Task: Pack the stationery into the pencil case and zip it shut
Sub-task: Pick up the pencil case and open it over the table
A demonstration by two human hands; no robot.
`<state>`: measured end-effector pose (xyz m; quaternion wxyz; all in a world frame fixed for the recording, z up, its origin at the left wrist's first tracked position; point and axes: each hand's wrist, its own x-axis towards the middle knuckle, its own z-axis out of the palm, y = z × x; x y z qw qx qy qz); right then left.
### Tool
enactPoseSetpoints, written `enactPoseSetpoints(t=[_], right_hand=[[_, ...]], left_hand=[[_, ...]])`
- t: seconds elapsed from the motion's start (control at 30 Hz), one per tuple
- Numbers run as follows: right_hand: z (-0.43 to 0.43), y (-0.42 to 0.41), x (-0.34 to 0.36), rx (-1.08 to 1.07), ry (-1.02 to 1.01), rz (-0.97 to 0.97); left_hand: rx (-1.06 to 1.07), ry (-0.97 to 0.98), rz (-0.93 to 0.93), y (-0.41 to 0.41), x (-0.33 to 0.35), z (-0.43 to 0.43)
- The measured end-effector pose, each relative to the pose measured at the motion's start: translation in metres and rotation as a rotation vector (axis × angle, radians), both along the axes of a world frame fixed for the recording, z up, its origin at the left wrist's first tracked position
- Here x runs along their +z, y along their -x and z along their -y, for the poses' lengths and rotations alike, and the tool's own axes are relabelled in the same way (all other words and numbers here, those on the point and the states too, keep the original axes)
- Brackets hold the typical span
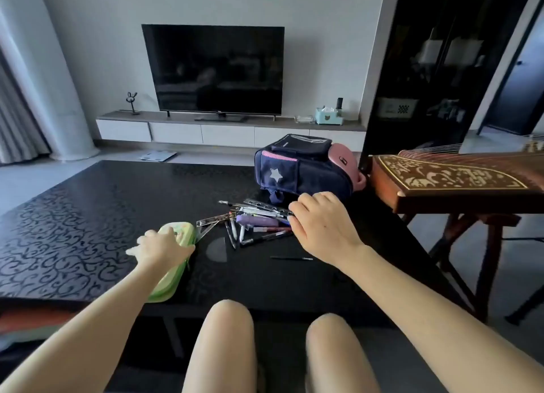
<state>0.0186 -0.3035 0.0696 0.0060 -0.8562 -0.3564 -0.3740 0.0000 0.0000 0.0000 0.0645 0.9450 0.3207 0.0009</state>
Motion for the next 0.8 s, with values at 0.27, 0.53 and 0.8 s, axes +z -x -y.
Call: enactPoseSetpoints(t=[0.27, 0.53, 0.8], right_hand=[[-0.035, -0.044, -0.057, 0.014, -0.006, -0.188], [-0.069, -0.047, -0.095, 0.082, -0.057, -0.651], [-0.118, -0.027, -0.083, 0.318, -0.619, -1.455]], left_hand=[[0.125, 0.276, -0.109, -0.021, -0.045, -0.040], [0.036, 0.263, -0.230, -0.021, -0.035, -0.036], [0.042, 1.018, 0.401, -0.009, 0.010, 0.020]])
